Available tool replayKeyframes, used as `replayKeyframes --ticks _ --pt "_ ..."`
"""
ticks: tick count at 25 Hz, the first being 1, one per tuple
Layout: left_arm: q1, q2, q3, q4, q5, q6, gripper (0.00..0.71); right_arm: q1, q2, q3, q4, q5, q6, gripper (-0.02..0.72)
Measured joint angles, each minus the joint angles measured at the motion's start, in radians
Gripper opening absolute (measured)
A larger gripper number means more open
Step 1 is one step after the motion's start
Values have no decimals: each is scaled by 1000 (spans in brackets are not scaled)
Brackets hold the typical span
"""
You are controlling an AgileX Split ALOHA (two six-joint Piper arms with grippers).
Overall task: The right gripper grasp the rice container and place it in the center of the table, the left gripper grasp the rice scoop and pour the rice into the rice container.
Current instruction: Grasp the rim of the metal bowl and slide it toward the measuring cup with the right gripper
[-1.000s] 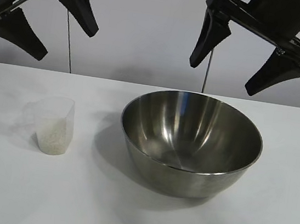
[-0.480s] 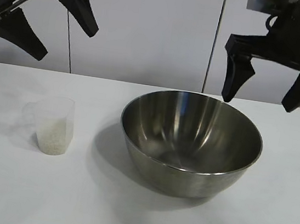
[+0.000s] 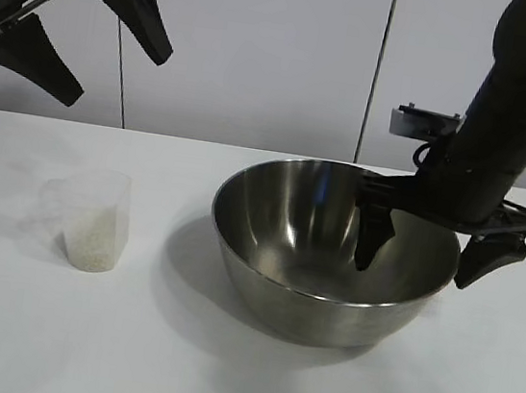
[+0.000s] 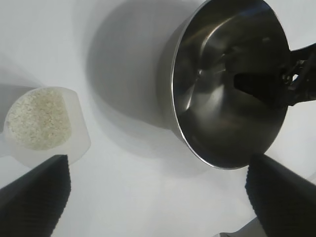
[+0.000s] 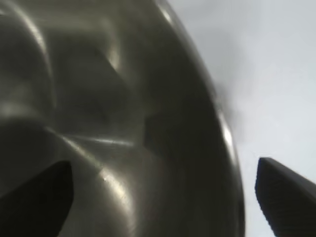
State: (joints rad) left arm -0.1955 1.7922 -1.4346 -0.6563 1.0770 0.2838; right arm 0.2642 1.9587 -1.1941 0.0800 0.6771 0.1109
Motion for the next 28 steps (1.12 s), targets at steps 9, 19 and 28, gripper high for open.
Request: replayKeyframes --ticks 9,19,28 --pt "0 0 0 0 0 0 694 -2 7 0 31 -16 24 69" --pt "0 0 0 0 0 1 694 -55 -66 -2 129 27 -46 10" --pt "0 0 0 0 0 1 694 -131 -72 1 309 63 -227 11"
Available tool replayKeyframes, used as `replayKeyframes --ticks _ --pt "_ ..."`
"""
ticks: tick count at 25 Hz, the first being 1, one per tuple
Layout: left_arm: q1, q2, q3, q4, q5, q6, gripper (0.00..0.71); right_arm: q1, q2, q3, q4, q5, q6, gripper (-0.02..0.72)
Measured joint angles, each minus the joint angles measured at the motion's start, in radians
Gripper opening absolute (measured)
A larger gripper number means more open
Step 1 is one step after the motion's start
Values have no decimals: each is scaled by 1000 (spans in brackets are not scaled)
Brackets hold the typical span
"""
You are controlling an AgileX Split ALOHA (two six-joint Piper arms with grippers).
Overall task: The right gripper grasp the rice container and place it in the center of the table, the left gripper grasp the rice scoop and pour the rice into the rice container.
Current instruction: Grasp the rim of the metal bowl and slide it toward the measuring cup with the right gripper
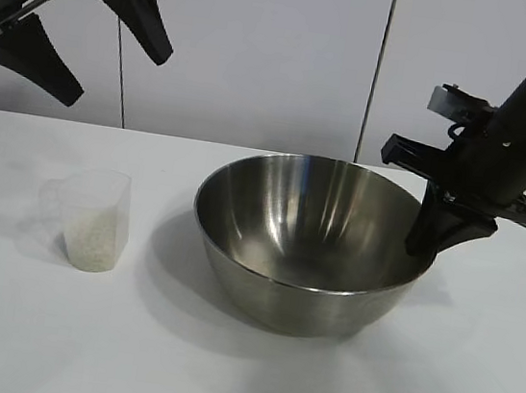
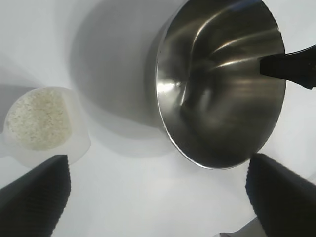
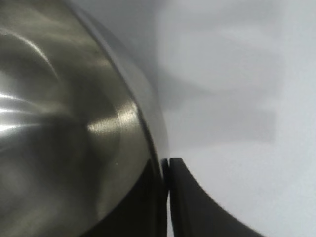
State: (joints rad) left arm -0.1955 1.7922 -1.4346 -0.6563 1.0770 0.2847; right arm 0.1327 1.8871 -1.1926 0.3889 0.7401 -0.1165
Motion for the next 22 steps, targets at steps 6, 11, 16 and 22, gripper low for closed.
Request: replayKeyframes --ticks 6,11,16,22 --pt "0 0 0 0 0 0 694 0 0 0 6 -2 -5 11" --pt "0 0 0 0 0 0 694 0 0 0 50 -2 -43 11" --pt "0 0 0 0 0 0 694 0 0 0 108 -1 -75 11" --pt "0 0 0 0 0 0 694 15 0 0 189 -12 -116 11"
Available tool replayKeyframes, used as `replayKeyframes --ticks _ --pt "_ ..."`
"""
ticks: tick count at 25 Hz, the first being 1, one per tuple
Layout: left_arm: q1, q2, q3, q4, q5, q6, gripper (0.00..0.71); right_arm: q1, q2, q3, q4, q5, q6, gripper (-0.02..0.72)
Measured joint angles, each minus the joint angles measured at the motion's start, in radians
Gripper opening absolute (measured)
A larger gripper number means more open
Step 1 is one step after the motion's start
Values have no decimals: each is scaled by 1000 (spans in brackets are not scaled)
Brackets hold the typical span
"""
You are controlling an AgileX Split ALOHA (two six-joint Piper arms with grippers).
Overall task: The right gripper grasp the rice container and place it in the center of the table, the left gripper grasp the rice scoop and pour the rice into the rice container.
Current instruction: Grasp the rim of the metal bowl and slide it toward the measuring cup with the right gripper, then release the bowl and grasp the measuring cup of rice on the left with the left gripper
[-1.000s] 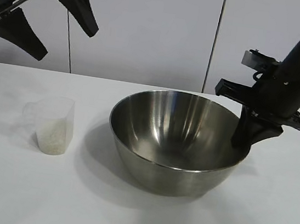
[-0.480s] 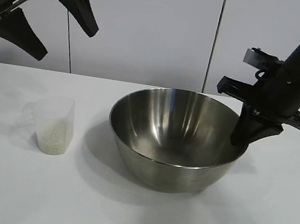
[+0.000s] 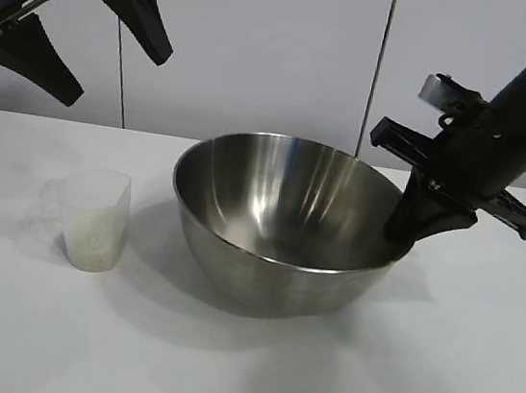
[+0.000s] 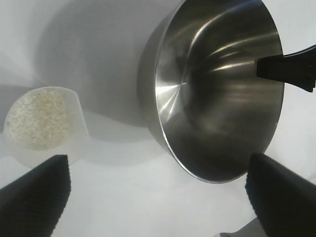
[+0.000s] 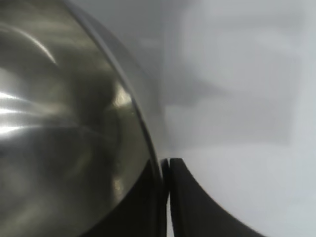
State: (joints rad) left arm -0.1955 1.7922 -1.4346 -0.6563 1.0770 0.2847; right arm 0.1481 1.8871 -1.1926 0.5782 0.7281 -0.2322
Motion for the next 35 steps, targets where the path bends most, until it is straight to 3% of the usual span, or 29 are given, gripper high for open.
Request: replayKeyframes --ticks 5,10,20,21,23,26,27,30,35 --pt "0 0 0 0 0 0 694 58 0 0 -7 -24 2 11" --pt "0 0 0 0 0 0 694 86 8 0 -66 -42 48 11" --pt "0 0 0 0 0 0 694 101 48 -6 -53 -51 57 15" --pt "0 0 0 0 0 0 694 101 48 -10 -53 -50 58 37" --pt "0 0 0 0 0 0 694 101 48 -26 -51 -37 60 149" --pt "0 0 0 0 0 0 694 101 45 -78 -67 9 66 492" --pt "0 0 0 0 0 0 694 101 39 -100 -79 30 67 566" --pt "0 0 0 0 0 0 694 101 3 -183 -159 98 96 643" --pt "0 0 0 0 0 0 694 64 -26 -370 -407 299 183 660"
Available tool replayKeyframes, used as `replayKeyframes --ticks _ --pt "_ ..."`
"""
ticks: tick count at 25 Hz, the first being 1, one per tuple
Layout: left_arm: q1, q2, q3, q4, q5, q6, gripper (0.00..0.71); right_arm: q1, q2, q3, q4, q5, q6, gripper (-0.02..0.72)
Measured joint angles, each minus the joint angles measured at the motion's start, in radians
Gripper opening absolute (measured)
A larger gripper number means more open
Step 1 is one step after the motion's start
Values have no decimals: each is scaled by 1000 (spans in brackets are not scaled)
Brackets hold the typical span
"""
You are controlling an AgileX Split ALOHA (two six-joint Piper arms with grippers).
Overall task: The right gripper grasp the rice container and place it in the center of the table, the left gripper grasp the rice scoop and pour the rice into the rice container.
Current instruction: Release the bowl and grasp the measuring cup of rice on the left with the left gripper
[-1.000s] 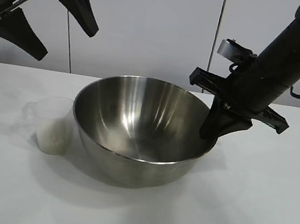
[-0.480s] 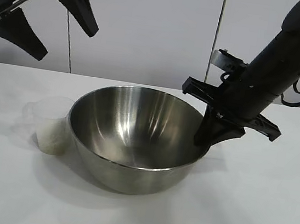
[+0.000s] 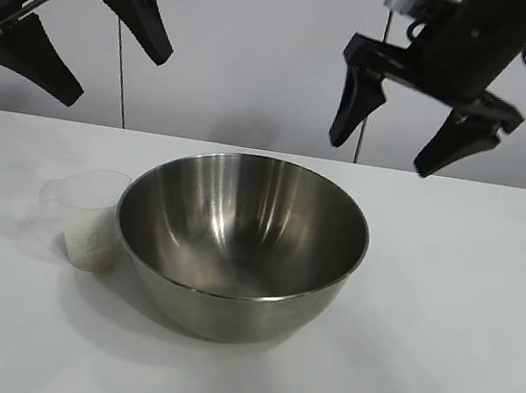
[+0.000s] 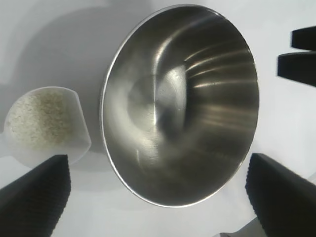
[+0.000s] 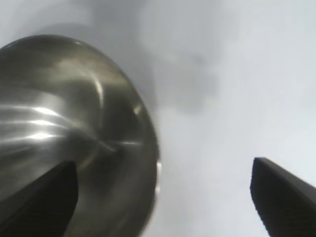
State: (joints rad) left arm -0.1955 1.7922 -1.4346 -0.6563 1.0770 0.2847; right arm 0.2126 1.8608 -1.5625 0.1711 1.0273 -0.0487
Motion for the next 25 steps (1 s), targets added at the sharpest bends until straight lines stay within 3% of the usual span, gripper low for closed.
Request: replayKeyframes --ticks 4,8,12,16,19,22,25 --pt "0 0 0 0 0 0 694 -124 1 -94 -137 131 8 661" --pt "0 0 0 0 0 0 694 -273 -10 -118 -177 189 0 659" --pt "0 0 0 1 0 0 694 -353 -87 -118 -123 199 -11 631" --pt "0 0 0 1 0 0 694 -356 -255 -53 -66 204 -25 628" --pt "0 0 0 1 0 0 694 -356 -452 75 -31 200 -32 628" --pt "0 0 0 1 0 0 694 -356 -684 242 -12 126 -36 628" --pt "0 0 0 1 -1 0 694 -356 -928 410 -10 100 -36 628"
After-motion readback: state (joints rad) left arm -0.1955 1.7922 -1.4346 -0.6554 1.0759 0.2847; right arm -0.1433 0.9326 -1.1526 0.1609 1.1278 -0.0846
